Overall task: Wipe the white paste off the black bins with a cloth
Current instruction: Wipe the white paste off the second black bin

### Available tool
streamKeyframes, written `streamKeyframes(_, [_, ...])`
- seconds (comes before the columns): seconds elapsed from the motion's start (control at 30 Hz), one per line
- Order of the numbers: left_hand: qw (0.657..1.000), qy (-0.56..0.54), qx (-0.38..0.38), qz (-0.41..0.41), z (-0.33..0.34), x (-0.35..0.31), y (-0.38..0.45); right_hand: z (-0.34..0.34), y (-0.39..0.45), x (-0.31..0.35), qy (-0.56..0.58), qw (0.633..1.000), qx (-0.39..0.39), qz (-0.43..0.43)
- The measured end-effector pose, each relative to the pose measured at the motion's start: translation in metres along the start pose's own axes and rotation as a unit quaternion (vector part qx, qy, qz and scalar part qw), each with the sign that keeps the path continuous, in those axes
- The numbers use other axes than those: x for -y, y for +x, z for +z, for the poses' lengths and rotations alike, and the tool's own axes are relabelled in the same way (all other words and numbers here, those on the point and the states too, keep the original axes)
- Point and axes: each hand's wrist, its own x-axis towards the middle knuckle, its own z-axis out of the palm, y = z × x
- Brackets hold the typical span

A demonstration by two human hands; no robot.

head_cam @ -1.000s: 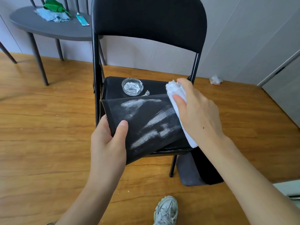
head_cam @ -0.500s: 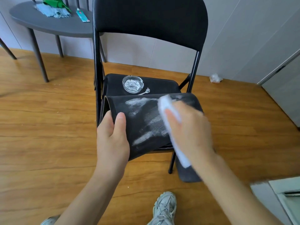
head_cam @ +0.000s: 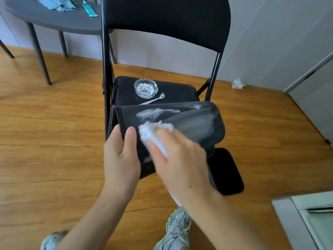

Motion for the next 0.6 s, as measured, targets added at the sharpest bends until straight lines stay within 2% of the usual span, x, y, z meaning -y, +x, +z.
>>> streamKeyframes(0.03, [1.0,0.0,-0.003,-0.001,-0.002,0.001,-0.002,0.002,-0.002,0.004,0.004,1.0,0.015,-0.022])
streamKeyframes(0.07, [1.0,0.005,-0.007,0.006,-0.004,0.002,-0.002,0.002,0.004,-0.004,0.002,1.0,0.013,-0.004])
streamKeyframes(0.13, [0.999,0.023,-0.018,0.02,-0.001,0.0,-0.003,-0.005,0.015,-0.04,-0.036,0.995,-0.033,0.089])
streamKeyframes(0.2, [0.999,0.033,-0.002,0.034,0.006,-0.003,-0.004,-0.014,0.019,-0.083,-0.051,0.981,-0.024,0.186])
streamKeyframes(0.27, [0.998,0.04,0.007,0.047,0.01,-0.005,-0.003,-0.014,0.014,-0.1,-0.052,0.97,-0.037,0.236])
streamKeyframes(0.37, [0.998,0.043,0.002,0.048,0.011,-0.003,0.0,-0.006,-0.002,-0.056,-0.018,0.983,-0.048,0.174])
streamKeyframes(0.47, [0.999,0.014,-0.003,0.03,0.004,0.001,0.002,0.005,-0.021,0.008,0.039,0.999,-0.004,0.034])
streamKeyframes(0.53, [1.0,0.0,-0.002,0.027,0.001,0.003,0.001,0.008,-0.025,0.01,0.039,0.999,-0.011,-0.003])
streamKeyframes(0.6, [0.999,0.012,0.0,0.032,0.002,0.001,-0.001,0.01,-0.026,-0.021,0.015,0.998,-0.049,0.025])
